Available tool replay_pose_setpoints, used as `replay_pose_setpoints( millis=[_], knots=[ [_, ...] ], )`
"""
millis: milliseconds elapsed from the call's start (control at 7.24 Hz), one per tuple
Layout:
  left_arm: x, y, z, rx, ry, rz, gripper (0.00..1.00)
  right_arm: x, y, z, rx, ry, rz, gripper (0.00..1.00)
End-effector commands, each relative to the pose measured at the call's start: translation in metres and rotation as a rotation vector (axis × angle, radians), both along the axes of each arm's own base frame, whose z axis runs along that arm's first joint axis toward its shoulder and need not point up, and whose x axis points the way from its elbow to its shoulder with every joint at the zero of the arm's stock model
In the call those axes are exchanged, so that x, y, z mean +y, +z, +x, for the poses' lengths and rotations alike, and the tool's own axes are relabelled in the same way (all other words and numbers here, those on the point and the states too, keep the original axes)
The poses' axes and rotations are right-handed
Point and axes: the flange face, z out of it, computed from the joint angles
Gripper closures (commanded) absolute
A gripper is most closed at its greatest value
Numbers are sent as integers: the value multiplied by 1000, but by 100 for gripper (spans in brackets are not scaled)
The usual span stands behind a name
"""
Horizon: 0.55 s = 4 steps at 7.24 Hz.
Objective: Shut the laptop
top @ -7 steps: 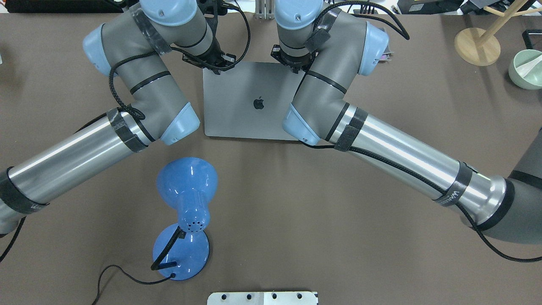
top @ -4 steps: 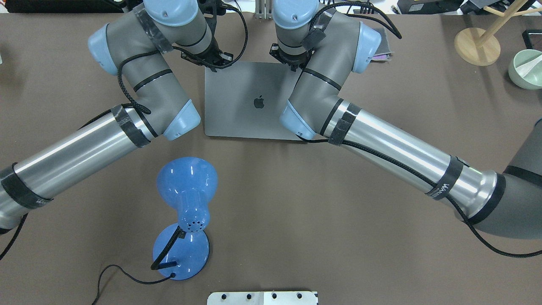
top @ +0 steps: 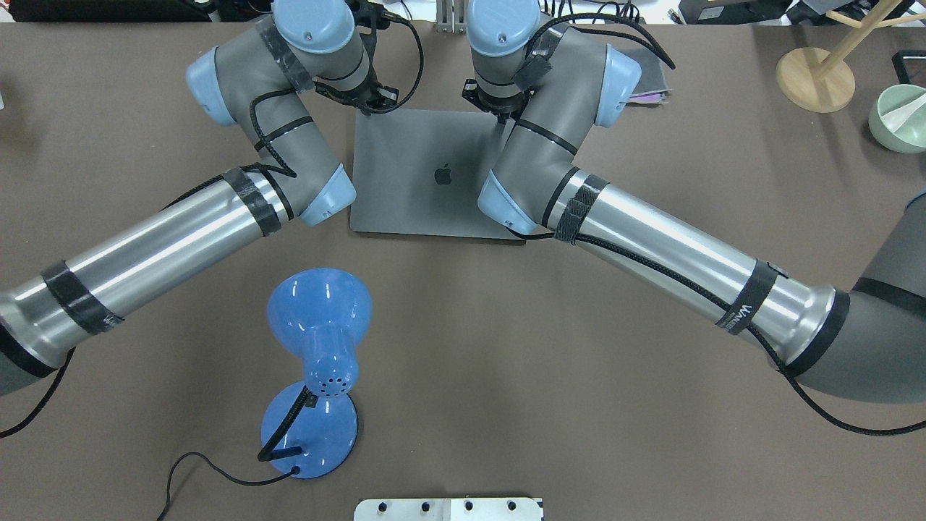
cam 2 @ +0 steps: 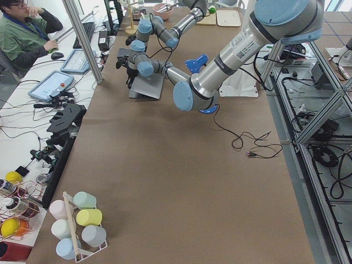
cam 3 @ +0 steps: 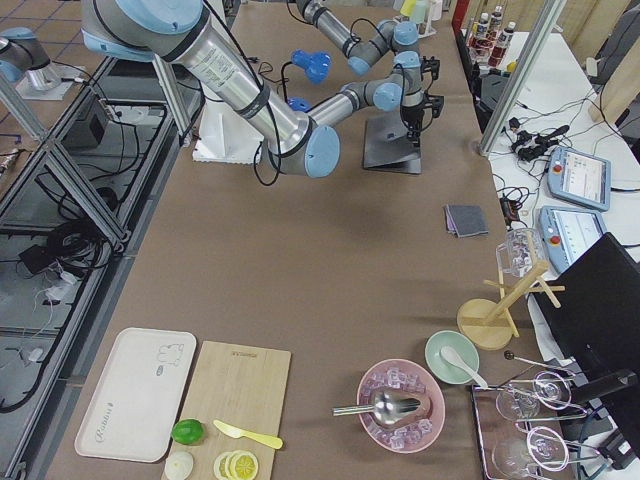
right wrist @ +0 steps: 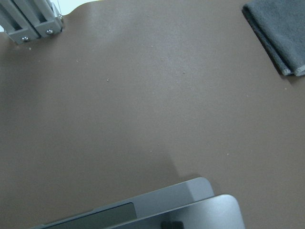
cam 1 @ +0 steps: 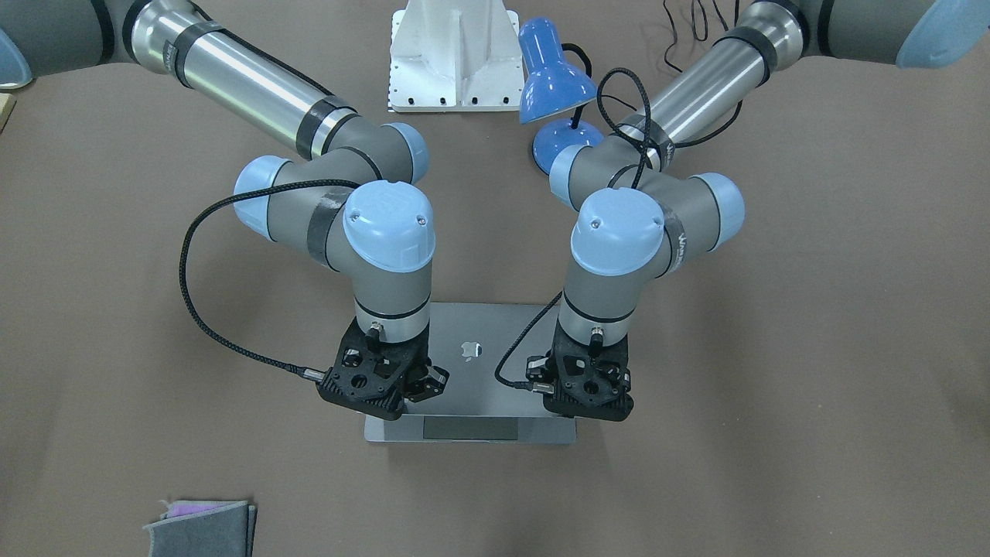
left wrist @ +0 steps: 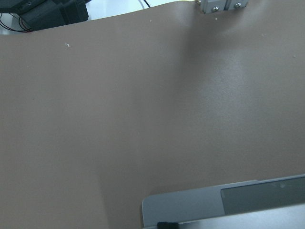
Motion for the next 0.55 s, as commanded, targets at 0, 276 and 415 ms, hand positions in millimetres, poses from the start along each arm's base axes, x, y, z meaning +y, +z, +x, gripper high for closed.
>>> replay_pose_setpoints(
  millis=[0,276,415],
  knots=[
    [-10,20,13,-28,15,4,100,-6,12,-9,2,-3,0,100],
    [-10,33,24,-62,6,4,100,-14,21,-25,1,-8,2,100],
    [-5,38,33,-78,6,8,100,-12,31,-32,7,-16,-4,100]
  ],
)
